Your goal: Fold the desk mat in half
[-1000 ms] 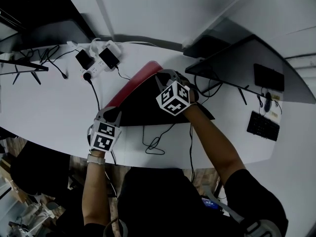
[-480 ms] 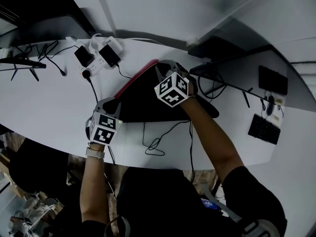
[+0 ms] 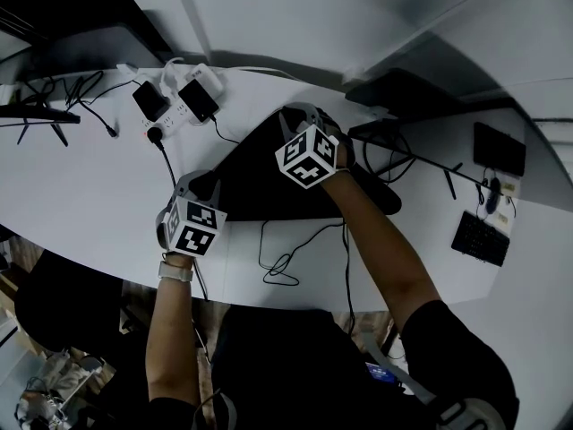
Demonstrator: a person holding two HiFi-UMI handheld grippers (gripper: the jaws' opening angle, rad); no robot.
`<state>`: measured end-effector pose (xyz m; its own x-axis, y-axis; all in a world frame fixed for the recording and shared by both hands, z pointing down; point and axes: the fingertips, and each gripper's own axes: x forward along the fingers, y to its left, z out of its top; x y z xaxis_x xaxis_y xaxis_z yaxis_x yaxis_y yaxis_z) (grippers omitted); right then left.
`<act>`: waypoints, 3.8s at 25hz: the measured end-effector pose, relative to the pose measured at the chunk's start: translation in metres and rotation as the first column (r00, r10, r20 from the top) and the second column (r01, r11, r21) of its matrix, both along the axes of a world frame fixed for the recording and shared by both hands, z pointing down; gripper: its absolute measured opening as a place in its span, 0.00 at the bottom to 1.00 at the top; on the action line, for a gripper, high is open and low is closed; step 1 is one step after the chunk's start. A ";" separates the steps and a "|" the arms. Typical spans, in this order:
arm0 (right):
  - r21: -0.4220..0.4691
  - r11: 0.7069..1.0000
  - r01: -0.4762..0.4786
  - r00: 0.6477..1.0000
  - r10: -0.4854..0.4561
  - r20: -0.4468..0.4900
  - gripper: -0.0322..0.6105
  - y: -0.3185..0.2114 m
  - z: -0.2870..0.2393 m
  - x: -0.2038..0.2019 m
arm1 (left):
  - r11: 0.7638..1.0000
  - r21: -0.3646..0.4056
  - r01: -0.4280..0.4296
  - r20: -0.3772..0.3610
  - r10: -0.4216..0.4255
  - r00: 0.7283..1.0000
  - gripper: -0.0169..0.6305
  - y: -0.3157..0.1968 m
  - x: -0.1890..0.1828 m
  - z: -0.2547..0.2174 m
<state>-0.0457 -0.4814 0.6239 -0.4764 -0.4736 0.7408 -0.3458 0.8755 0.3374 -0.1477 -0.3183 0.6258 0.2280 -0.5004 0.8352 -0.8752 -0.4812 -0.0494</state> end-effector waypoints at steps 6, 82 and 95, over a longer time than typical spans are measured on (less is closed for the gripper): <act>0.022 1.000 0.012 1.000 -0.012 -0.010 0.09 0.001 0.008 -0.004 | 1.000 -0.012 -0.012 0.031 0.013 0.999 0.12 0.002 0.002 0.010; -0.019 0.875 0.484 0.700 -0.374 0.609 0.11 0.482 -0.294 -0.215 | 0.474 0.523 0.708 -0.473 -0.530 0.704 0.04 0.444 -0.198 -0.277; 0.008 0.776 0.630 0.593 -0.488 0.640 0.11 0.597 -0.309 -0.238 | 0.326 0.597 0.733 -0.491 -0.574 0.655 0.04 0.554 -0.203 -0.311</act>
